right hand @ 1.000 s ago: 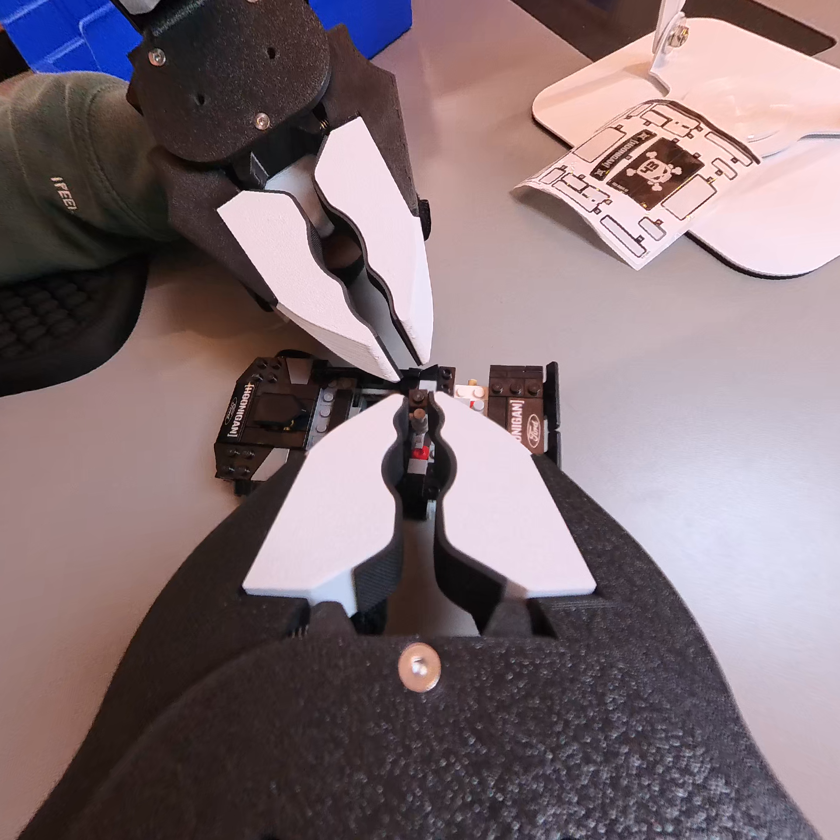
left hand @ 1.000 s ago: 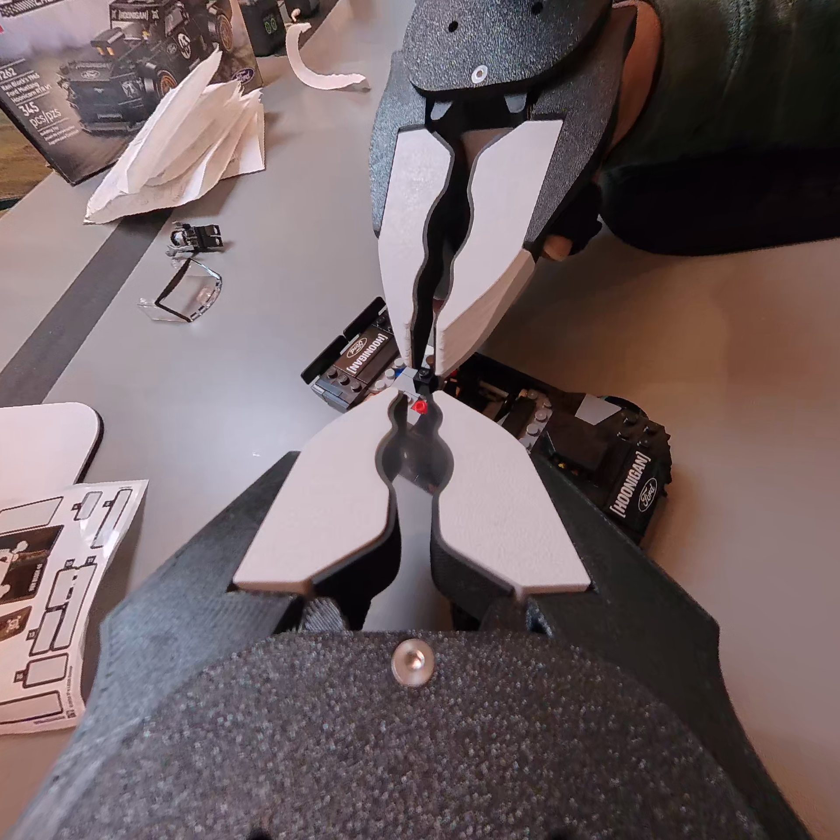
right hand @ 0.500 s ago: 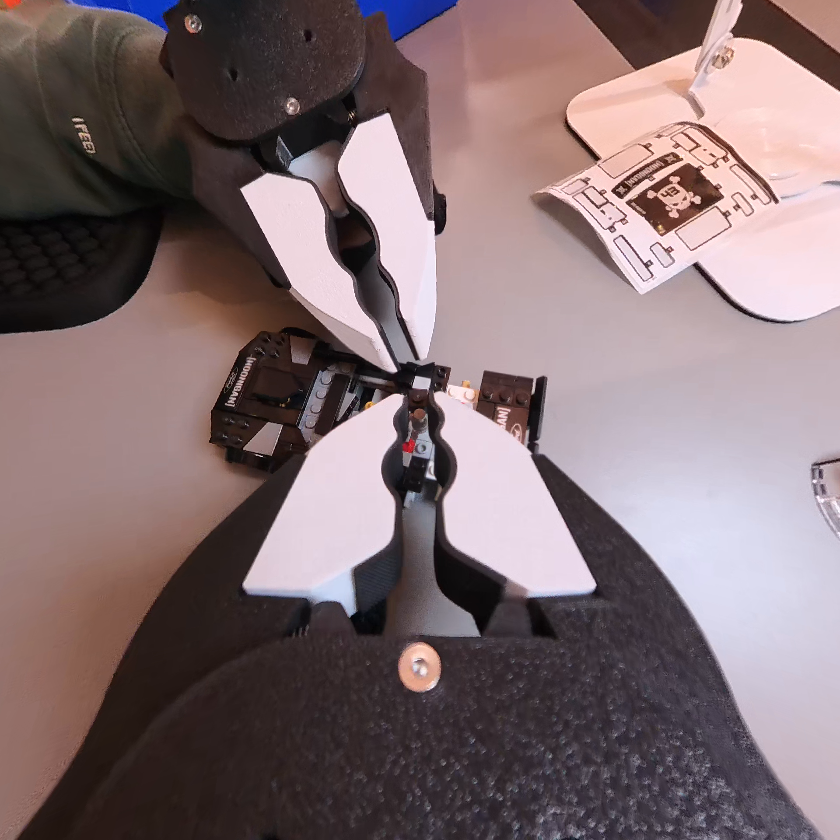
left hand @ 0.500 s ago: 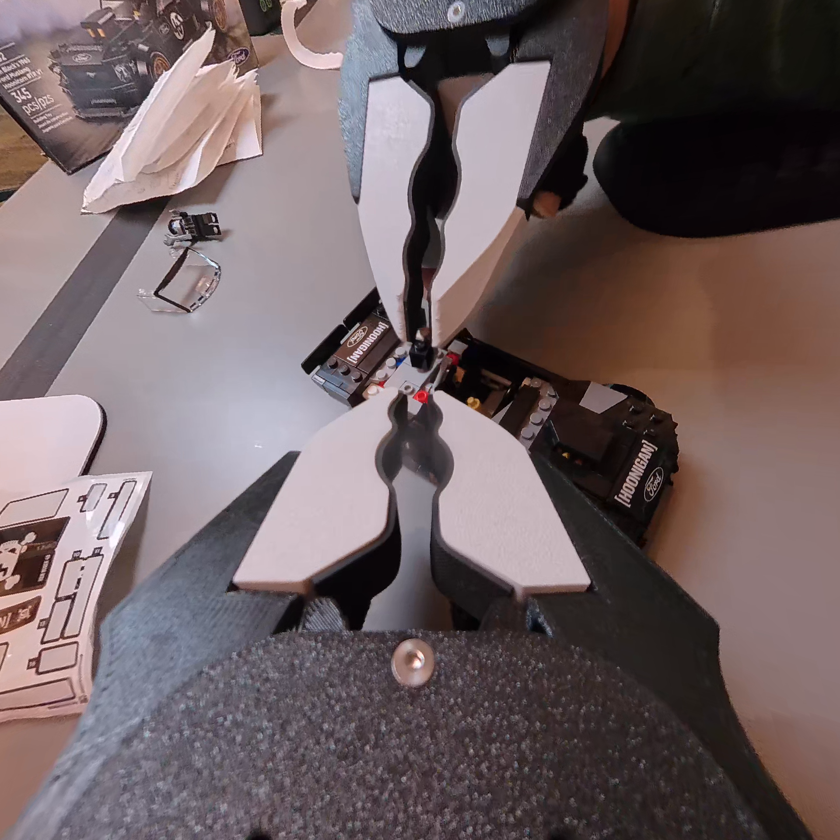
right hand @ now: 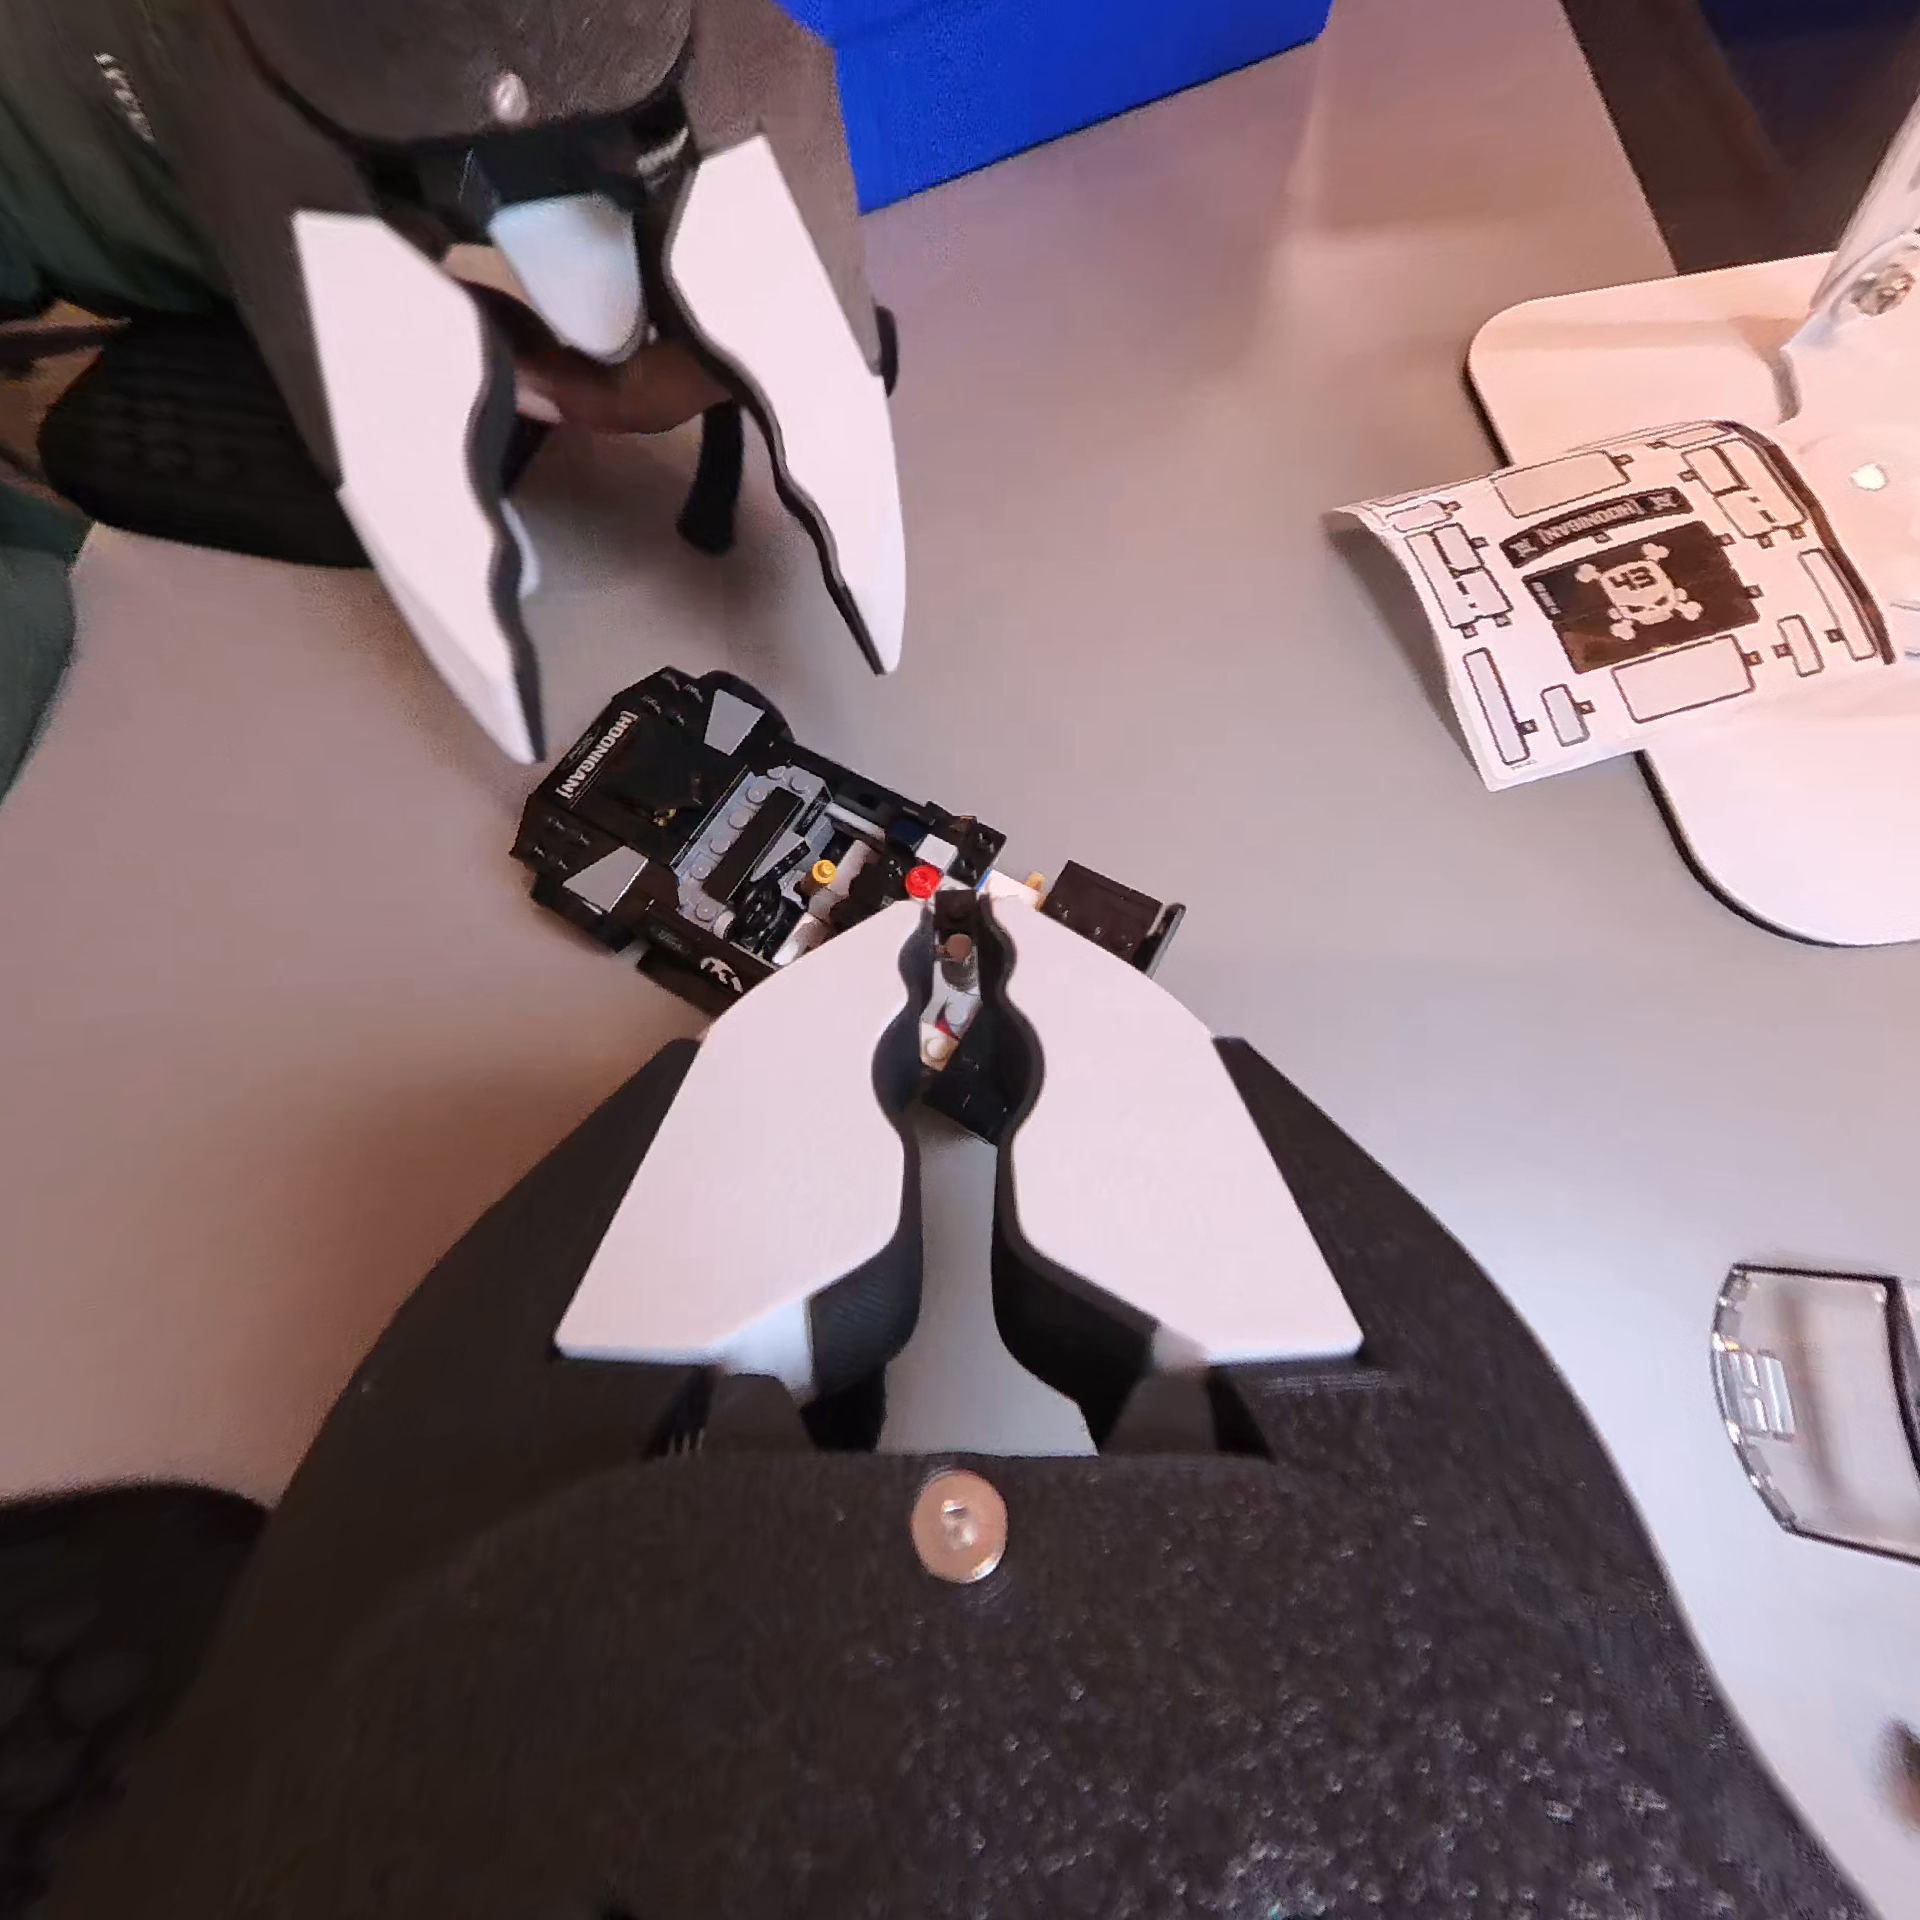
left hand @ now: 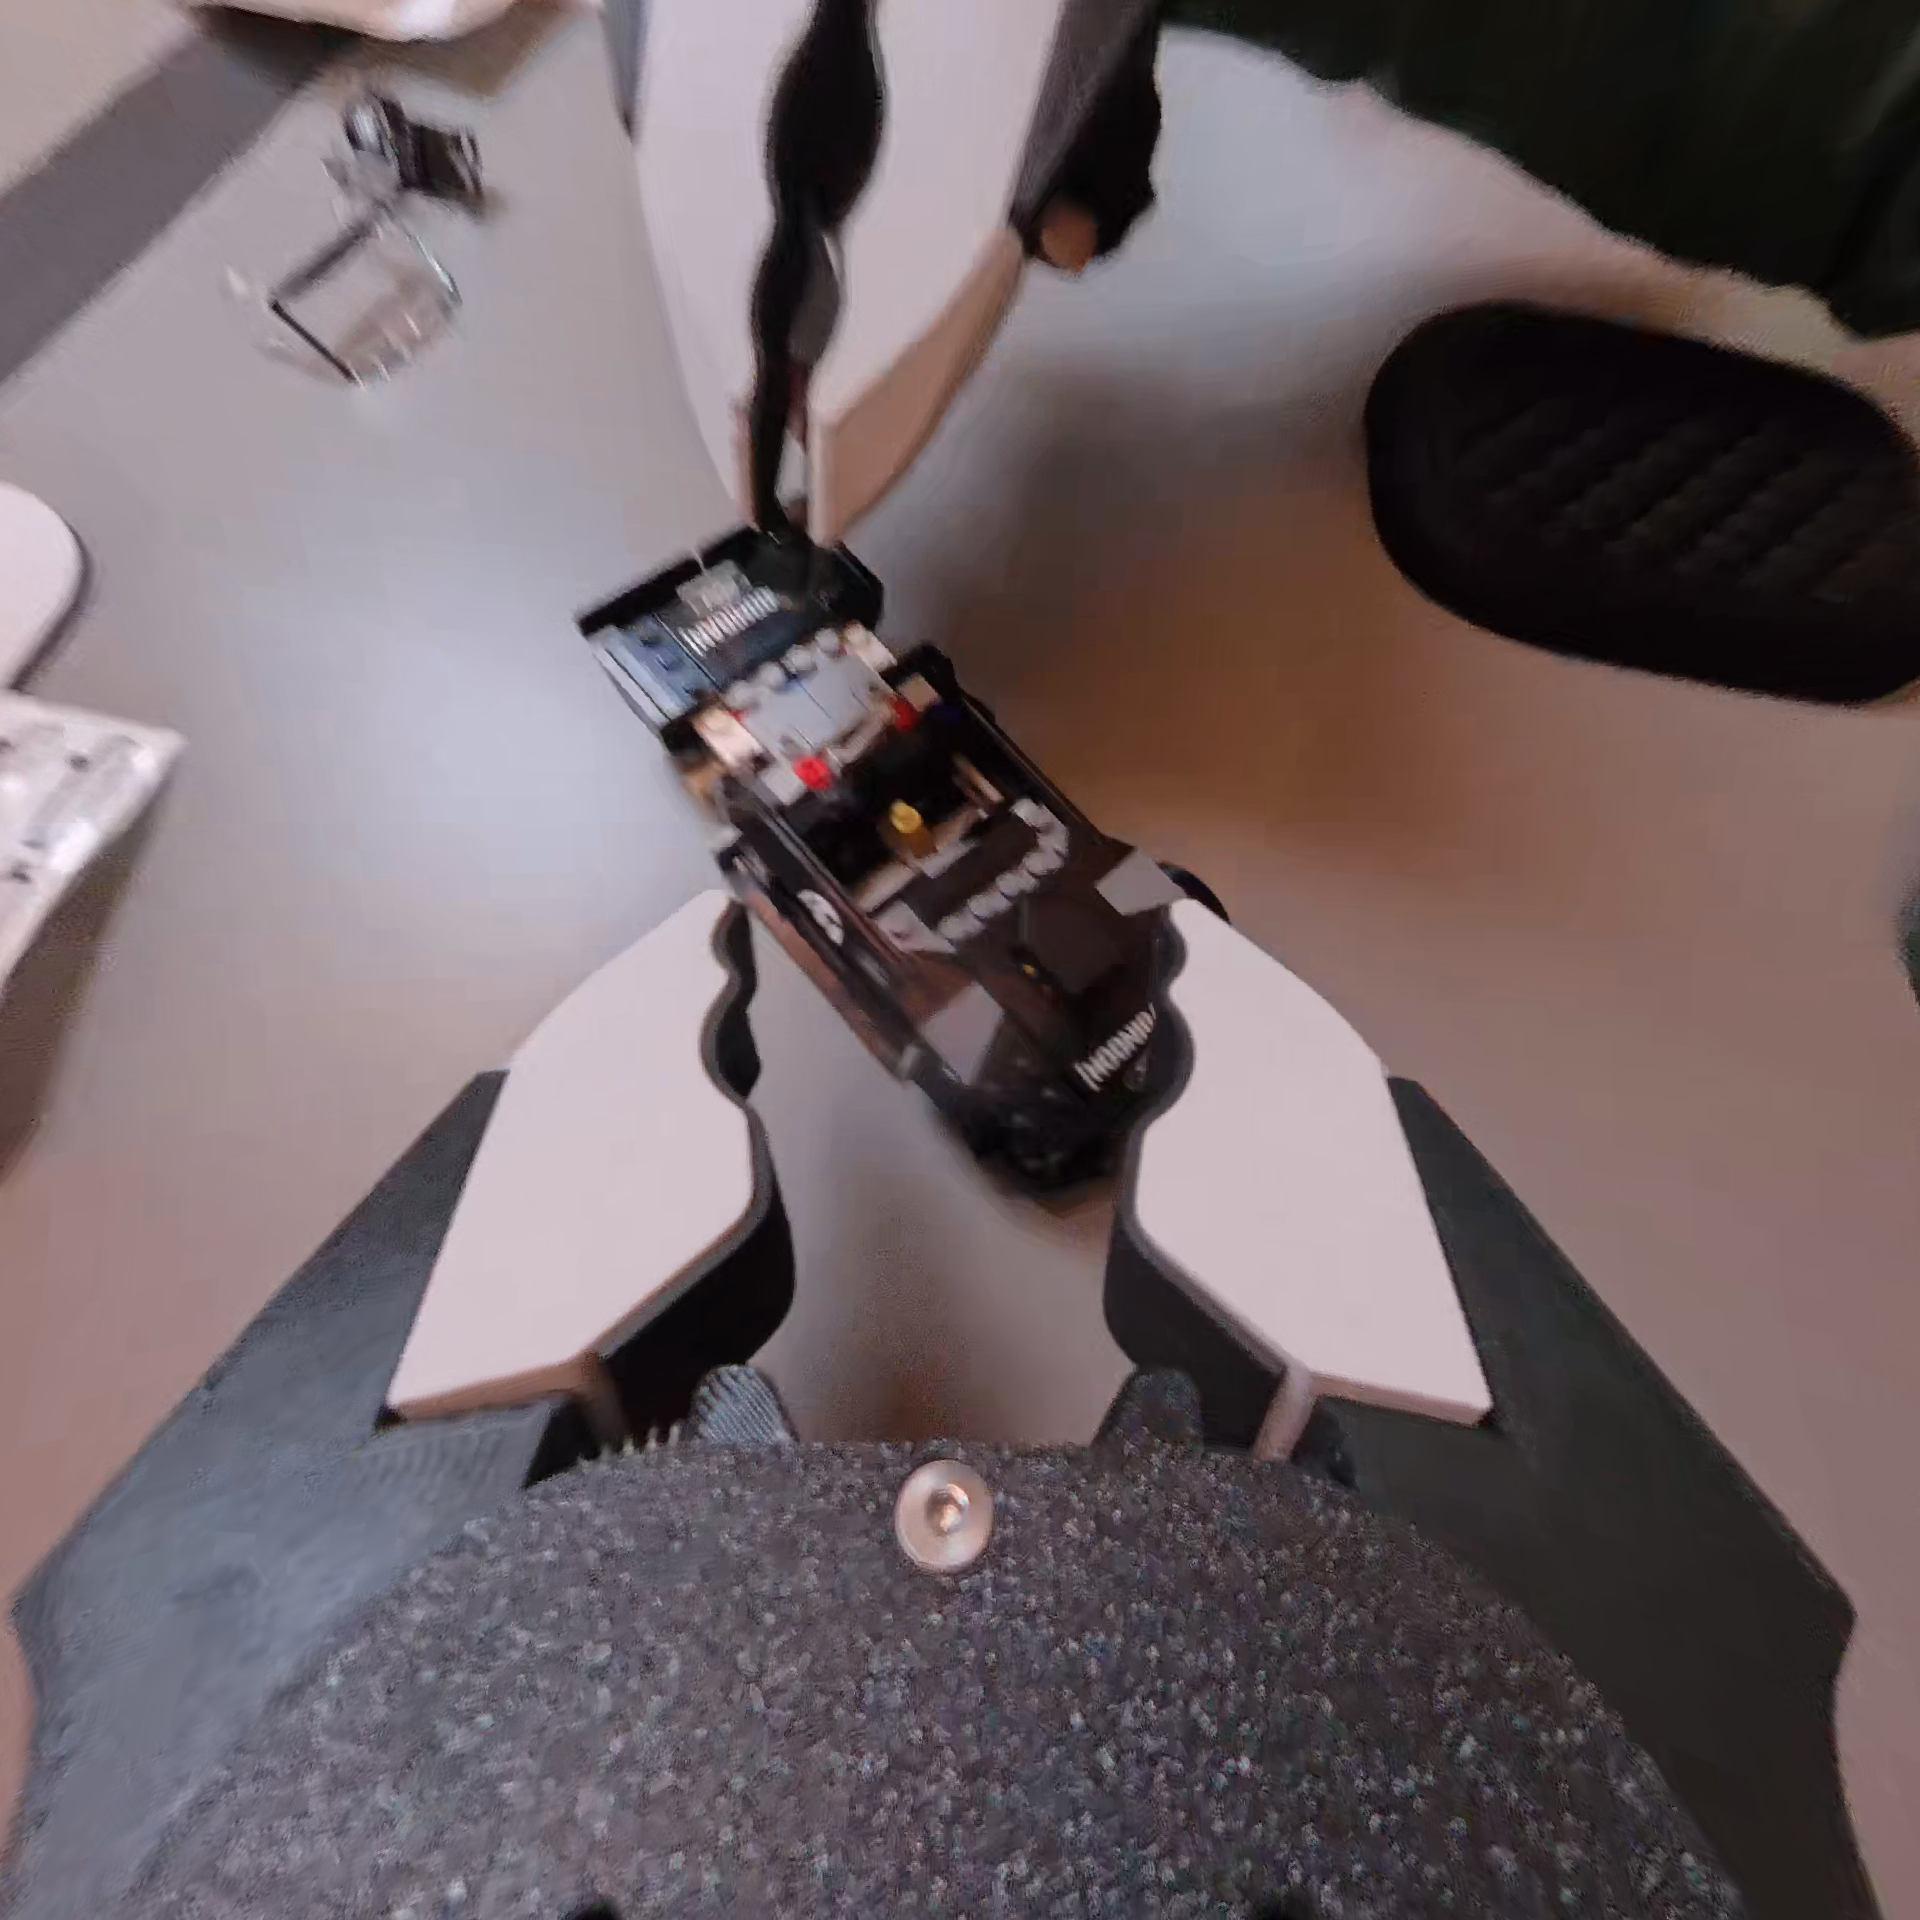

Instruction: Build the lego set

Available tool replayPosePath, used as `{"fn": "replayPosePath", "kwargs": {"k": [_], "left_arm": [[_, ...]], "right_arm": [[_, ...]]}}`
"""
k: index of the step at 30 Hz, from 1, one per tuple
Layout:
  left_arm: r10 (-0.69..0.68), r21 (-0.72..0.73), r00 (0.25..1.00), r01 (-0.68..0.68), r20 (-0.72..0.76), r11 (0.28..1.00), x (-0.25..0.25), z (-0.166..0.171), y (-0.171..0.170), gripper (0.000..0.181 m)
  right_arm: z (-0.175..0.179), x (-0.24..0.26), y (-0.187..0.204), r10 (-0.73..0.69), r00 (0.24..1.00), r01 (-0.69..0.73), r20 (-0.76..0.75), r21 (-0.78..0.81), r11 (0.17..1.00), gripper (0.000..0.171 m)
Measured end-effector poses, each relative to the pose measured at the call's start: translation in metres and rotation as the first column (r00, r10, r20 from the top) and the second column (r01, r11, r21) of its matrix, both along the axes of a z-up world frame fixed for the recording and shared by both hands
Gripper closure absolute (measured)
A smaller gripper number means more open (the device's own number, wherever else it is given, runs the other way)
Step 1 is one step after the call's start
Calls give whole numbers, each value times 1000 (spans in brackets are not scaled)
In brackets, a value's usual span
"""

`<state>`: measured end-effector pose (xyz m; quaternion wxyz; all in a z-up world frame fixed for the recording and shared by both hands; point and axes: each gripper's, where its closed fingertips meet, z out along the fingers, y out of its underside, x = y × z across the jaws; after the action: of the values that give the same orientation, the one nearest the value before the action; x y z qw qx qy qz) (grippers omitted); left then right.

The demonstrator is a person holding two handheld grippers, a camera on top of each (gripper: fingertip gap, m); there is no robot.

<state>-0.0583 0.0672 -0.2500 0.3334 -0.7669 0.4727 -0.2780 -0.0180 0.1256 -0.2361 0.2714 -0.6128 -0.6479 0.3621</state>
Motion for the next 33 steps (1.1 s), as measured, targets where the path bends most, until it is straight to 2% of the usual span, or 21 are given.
{"fn": "replayPosePath", "kwargs": {"k": [2,5,8,12,16,18,20,23,26,30,33], "left_arm": [[34,-19,997,-35,-70,999,2,-13,-12,93],[56,-11,986,-59,-155,998,5,-29,-19,82],[-6,-19,981,2,-196,1000,5,-41,-23,92],[-143,-27,975,140,-168,990,0,-42,-22,100],[-337,38,927,347,-167,937,-9,-40,-18,107],[-383,38,908,394,-172,918,-14,-40,-12,106],[-371,11,909,380,-189,925,-21,-41,-4,104],[-313,52,926,331,-212,942,-29,-37,8,103],[-268,91,955,280,-126,956,-26,-20,8,105],[-165,192,985,172,-50,966,-15,0,23,119],[-136,197,991,132,6,971,-3,11,30,139]], "right_arm": [[-1,-1,-3,36,999,-36,13,-1,999,164],[-4,-5,-8,85,996,-85,33,8,996,164],[-7,-9,-13,129,991,-129,47,1,992,164],[-12,-11,-17,173,982,-174,80,2,985,164],[-14,-11,-21,205,975,-204,89,-15,979,164],[-15,-10,-21,210,973,-209,98,-12,978,164],[-15,-10,-20,204,974,-204,100,-5,979,164],[-16,-10,-17,197,975,-198,103,3,980,164],[-17,-8,-14,194,975,-196,105,5,981,164],[-18,-6,-13,185,979,-184,83,-10,983,164],[-18,-5,-13,175,982,-176,78,5,984,164]]}}
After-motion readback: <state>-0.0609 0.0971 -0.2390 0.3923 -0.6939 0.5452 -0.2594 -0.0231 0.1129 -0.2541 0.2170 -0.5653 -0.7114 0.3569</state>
